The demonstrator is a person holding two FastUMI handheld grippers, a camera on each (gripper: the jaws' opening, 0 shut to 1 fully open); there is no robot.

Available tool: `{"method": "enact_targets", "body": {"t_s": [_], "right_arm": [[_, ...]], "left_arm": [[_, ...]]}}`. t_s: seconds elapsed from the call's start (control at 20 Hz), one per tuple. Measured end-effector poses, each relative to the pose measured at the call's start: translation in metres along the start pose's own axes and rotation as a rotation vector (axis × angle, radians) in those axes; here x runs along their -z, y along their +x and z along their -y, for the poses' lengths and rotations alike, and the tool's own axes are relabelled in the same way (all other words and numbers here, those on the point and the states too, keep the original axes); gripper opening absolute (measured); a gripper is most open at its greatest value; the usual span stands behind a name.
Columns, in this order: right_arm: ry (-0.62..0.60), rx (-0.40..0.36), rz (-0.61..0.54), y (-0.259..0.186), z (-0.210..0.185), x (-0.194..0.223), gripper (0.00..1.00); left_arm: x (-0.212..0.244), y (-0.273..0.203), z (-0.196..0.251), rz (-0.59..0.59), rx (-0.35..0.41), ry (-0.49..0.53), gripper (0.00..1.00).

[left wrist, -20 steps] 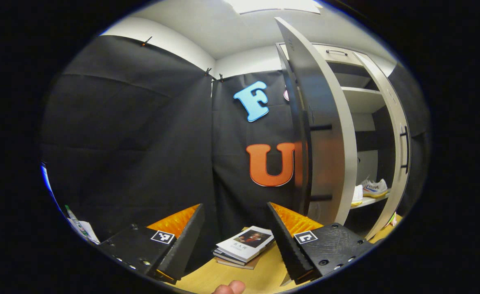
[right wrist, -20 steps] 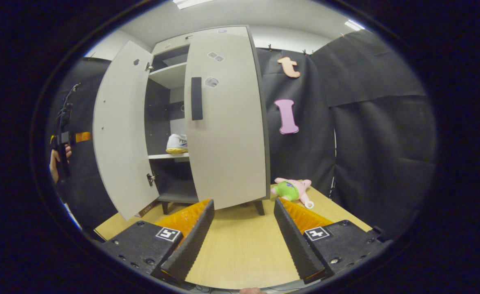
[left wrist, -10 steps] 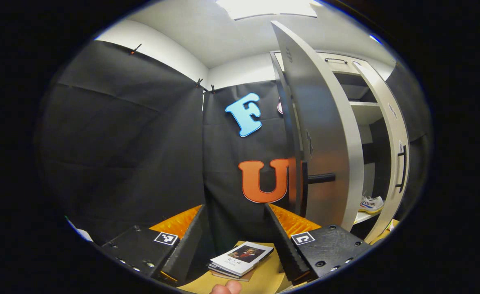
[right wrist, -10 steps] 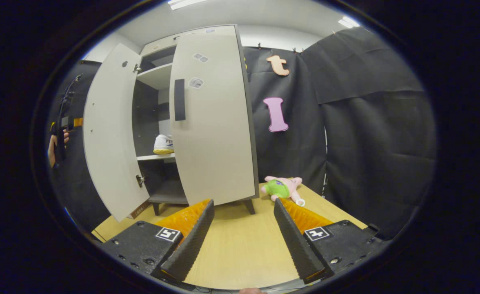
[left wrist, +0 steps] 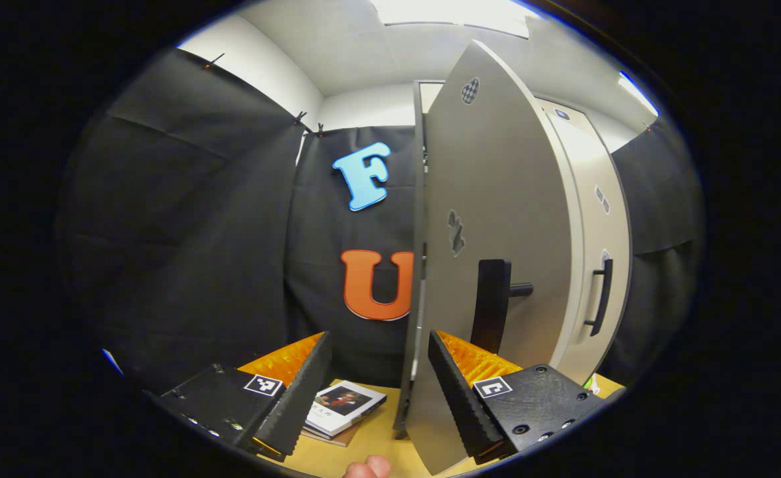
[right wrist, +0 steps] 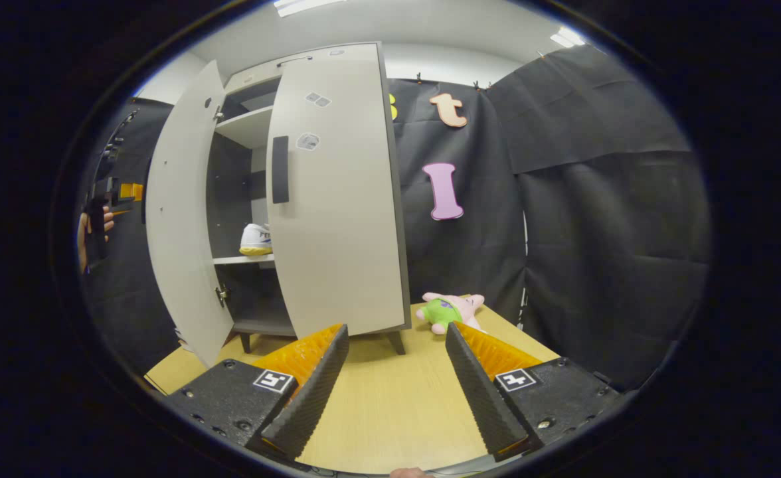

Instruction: Grab one shoe with the right hand and put it into the shoe cabinet, grab the other shoe with the left hand and put it into the shoe cabinet; then close the right door with the right hand and the left door with the left hand.

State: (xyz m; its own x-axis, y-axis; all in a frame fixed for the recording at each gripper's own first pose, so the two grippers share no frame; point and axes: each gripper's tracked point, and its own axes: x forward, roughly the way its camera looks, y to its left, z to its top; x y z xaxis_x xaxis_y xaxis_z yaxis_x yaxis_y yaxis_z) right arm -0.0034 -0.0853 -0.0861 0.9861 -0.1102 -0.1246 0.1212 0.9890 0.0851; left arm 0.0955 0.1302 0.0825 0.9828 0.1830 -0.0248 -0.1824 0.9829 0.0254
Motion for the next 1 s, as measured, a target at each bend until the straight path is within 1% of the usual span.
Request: {"method": "enact_targets", "body": {"t_s": [0.1, 0.15, 0.2, 0.3, 0.35, 0.45, 0.55, 0.6, 0.65, 0.7, 0.85, 1.0], "right_arm": [[0.000, 0.016, -0.003, -0.001, 0.010, 0.002, 0.96], [0.003, 0.026, -0.005, -0.001, 0.016, 0.002, 0.96], [0.007, 0.035, -0.006, -0.002, 0.022, 0.003, 0.96], [0.012, 0.058, -0.010, -0.009, 0.031, 0.007, 0.96], [0.016, 0.070, -0.011, -0.010, 0.037, 0.007, 0.96], [0.028, 0.097, -0.007, -0.012, 0.051, 0.007, 0.96], [0.042, 0.123, -0.007, -0.016, 0.062, 0.010, 0.96], [0.050, 0.133, -0.010, -0.018, 0.067, 0.013, 0.96], [0.058, 0.141, -0.011, -0.018, 0.071, 0.015, 0.96], [0.066, 0.145, -0.014, -0.017, 0.074, 0.016, 0.96], [0.080, 0.136, -0.017, -0.015, 0.072, 0.018, 0.96], [0.068, 0.106, -0.009, -0.014, 0.061, 0.017, 0.96]], "left_arm": [[0.003, 0.007, 0.032, 0.001, 0.049, -0.014, 0.89], [0.005, 0.012, 0.048, -0.002, 0.071, -0.015, 0.75], [0.007, 0.018, 0.067, -0.002, 0.096, -0.011, 0.89], [0.011, 0.027, 0.099, -0.007, 0.155, -0.003, 0.90], [0.010, 0.029, 0.106, -0.002, 0.150, 0.012, 0.90], [-0.003, 0.022, 0.107, 0.048, 0.110, 0.023, 0.92], [-0.019, 0.008, 0.115, 0.105, 0.106, 0.036, 0.92], [-0.021, 0.001, 0.123, 0.118, 0.130, 0.036, 0.92], [-0.023, -0.010, 0.132, 0.120, 0.160, 0.030, 0.83], [-0.023, -0.022, 0.141, 0.112, 0.195, 0.020, 0.93], [-0.003, -0.055, 0.163, 0.071, 0.281, -0.004, 0.93], [0.028, -0.077, 0.163, 0.044, 0.294, 0.000, 0.95]]}}
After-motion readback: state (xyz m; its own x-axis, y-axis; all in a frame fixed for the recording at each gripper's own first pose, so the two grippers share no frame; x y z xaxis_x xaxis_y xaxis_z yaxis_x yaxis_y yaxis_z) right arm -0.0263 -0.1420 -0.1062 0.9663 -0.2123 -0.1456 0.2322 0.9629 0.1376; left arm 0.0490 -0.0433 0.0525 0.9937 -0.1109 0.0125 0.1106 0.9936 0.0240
